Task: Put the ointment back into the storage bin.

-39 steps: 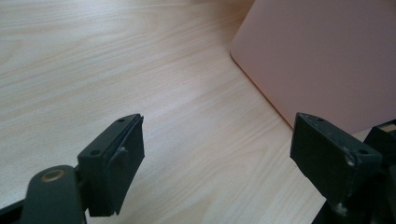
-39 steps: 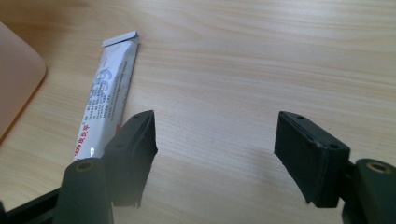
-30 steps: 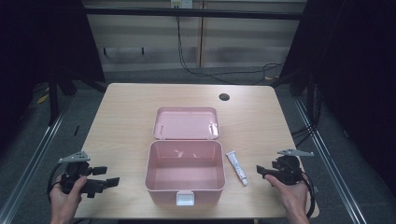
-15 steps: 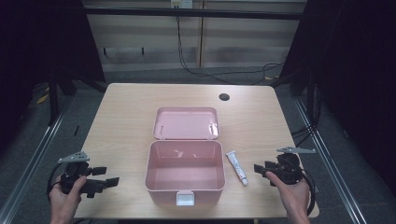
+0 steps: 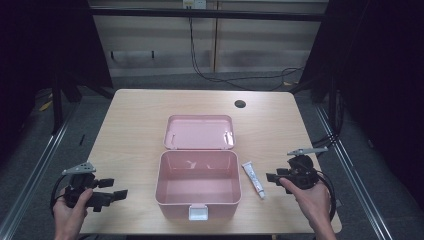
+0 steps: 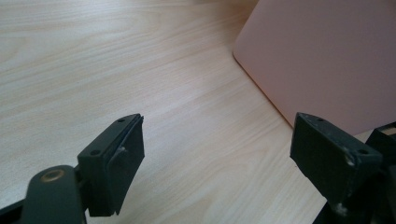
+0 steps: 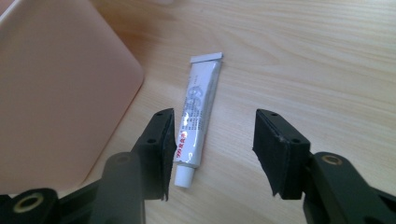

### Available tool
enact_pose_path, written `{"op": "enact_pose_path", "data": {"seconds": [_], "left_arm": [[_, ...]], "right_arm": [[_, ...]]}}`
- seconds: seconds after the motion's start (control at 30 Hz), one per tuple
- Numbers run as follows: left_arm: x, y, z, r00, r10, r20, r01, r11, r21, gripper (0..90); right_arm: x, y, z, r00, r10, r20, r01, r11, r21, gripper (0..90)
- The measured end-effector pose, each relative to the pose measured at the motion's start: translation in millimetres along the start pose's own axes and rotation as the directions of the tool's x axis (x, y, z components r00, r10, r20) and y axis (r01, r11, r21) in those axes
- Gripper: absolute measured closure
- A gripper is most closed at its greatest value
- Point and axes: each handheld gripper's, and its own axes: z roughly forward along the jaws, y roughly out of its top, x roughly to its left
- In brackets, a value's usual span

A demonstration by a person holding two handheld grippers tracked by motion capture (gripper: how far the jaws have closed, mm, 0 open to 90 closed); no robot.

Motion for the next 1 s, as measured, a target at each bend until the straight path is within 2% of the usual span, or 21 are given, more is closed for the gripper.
{"op": "enact_pose_path", "data": {"seconds": [0.17,0.27,0.3,0.4,0.47,0.6,0.73,0.77,0.87,0.9,1.0], "left_arm": [[1.1,0.2,-0.4,1.0,0.001,0.001,-0.001,1.0,-0.002,17.6],[1.1,0.2,-0.6,1.0,0.005,0.001,-0.005,1.0,-0.002,17.6],[0.8,0.1,-0.4,1.0,0.001,0.002,-0.001,1.0,-0.001,17.6],[1.3,0.2,-0.6,1.0,0.001,0.004,-0.001,1.0,-0.001,17.6],[1.4,0.3,-0.3,1.0,0.001,0.0,-0.001,1.0,-0.002,17.6],[1.3,0.5,0.2,1.0,0.001,0.001,-0.001,1.0,0.002,17.6],[1.0,0.3,-0.3,1.0,0.003,-0.002,-0.003,1.0,0.002,17.6],[1.1,0.3,-0.2,1.0,0.003,-0.002,-0.003,1.0,0.003,17.6],[1.1,0.3,0.2,1.0,0.002,-0.002,-0.002,1.0,0.004,17.6],[1.0,0.3,0.3,1.0,0.001,-0.001,-0.001,1.0,0.004,17.6],[1.2,0.4,0.4,1.0,0.001,0.001,-0.001,1.0,0.005,17.6]], "right_arm": [[5.6,8.4,0.2,0.9996,-0.018,-0.02,0.019,0.999,0.043,53.0],[7.6,15.7,-0.3,0.9994,-0.011,-0.034,0.014,0.997,0.078,56.3],[8.0,19.4,2.1,0.9989,-0.001,-0.046,0.006,0.994,0.106,56.7],[8.1,21.0,6.5,0.9991,0.004,-0.043,0.001,0.992,0.129,57.2],[8.3,21.6,11.9,0.9992,-0.01,-0.039,0.016,0.988,0.154,57.4],[12.8,25.9,17.5,0.9978,-0.021,-0.062,0.033,0.978,0.204,57.7],[17.9,33.5,21.0,0.9982,-0.05,-0.034,0.057,0.962,0.269,60.1],[19.5,35.3,22.0,0.9985,-0.036,-0.041,0.046,0.959,0.28,60.1],[21.1,38.0,26.7,0.9984,-0.031,-0.046,0.045,0.947,0.319,60.2],[21.1,38.9,29.1,0.9983,-0.028,-0.051,0.044,0.939,0.34,60.1],[22.0,41.1,34.6,0.9981,-0.033,-0.051,0.049,0.929,0.366,61.2]]}}
